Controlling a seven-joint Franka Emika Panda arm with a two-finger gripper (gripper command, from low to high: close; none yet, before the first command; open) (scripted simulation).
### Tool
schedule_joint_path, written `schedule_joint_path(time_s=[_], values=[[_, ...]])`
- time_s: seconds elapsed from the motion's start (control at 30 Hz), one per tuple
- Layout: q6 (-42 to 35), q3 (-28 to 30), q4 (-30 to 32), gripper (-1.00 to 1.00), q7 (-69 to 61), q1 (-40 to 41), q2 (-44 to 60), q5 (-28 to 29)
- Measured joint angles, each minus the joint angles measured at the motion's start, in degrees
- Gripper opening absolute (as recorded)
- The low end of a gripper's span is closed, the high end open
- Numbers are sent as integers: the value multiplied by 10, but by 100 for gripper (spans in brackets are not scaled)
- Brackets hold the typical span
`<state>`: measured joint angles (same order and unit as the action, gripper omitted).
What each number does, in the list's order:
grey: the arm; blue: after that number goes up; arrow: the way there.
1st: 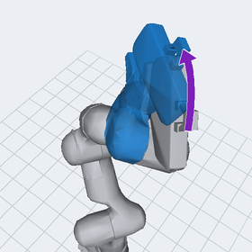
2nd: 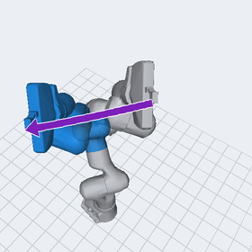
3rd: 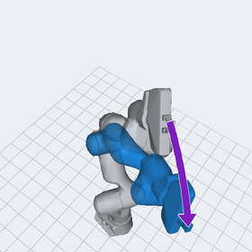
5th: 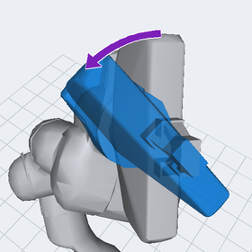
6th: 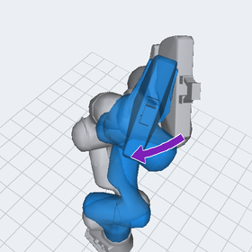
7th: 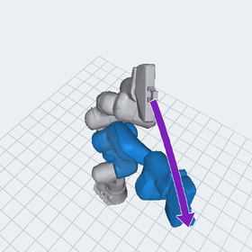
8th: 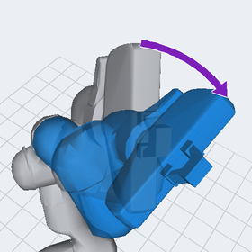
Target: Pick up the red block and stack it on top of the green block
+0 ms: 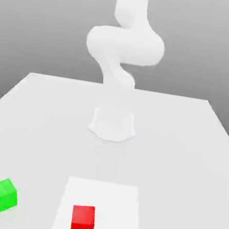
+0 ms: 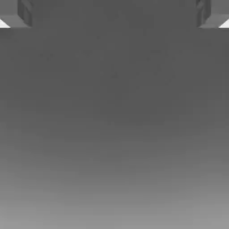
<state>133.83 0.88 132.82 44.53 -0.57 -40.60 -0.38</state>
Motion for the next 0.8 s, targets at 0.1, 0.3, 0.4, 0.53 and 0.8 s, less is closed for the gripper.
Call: schedule_joint_path(time_s=[0.1,0.3,0.4,0.53,0.8], values=[[26,10,13,0,-17,-6,65,-5],[75,28,38,0,-50,-16,191,-17],[99,34,50,0,-66,-18,253,-22],[132,39,66,0,-87,-19,336,-28],[198,44,99,0,-115,-12,501,-23]])
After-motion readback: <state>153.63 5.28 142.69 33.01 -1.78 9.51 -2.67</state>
